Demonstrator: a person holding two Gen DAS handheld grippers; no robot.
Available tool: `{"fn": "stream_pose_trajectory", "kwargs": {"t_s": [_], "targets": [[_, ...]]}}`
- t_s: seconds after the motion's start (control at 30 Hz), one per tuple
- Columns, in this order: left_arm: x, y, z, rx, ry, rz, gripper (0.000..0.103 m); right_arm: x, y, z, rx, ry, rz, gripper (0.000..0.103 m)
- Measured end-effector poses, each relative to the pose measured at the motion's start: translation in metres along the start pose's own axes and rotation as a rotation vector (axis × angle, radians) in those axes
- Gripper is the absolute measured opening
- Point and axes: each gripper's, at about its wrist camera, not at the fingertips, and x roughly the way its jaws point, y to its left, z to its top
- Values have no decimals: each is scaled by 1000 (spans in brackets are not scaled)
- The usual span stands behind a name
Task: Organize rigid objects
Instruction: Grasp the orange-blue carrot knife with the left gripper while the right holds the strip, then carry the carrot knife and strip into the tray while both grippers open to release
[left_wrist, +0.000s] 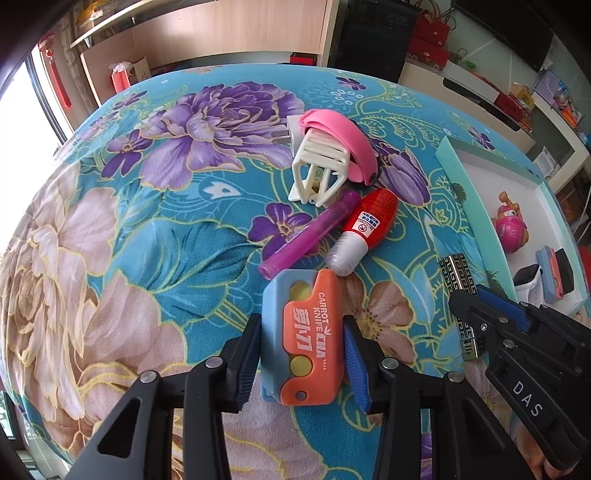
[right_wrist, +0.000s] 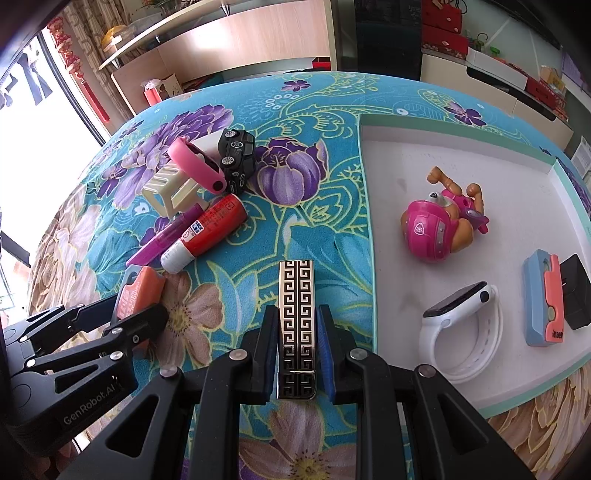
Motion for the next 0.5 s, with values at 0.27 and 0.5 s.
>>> {"fn": "stream_pose_trajectory", "kwargs": {"t_s": [0.27,0.5], "targets": [[-2,0,0,1,-12,1,45,4,6,0,-26,-3,-28,21],[-20,1,5,-9,-70,-28,45,-18,3,4,7,-82,9,21]]}}
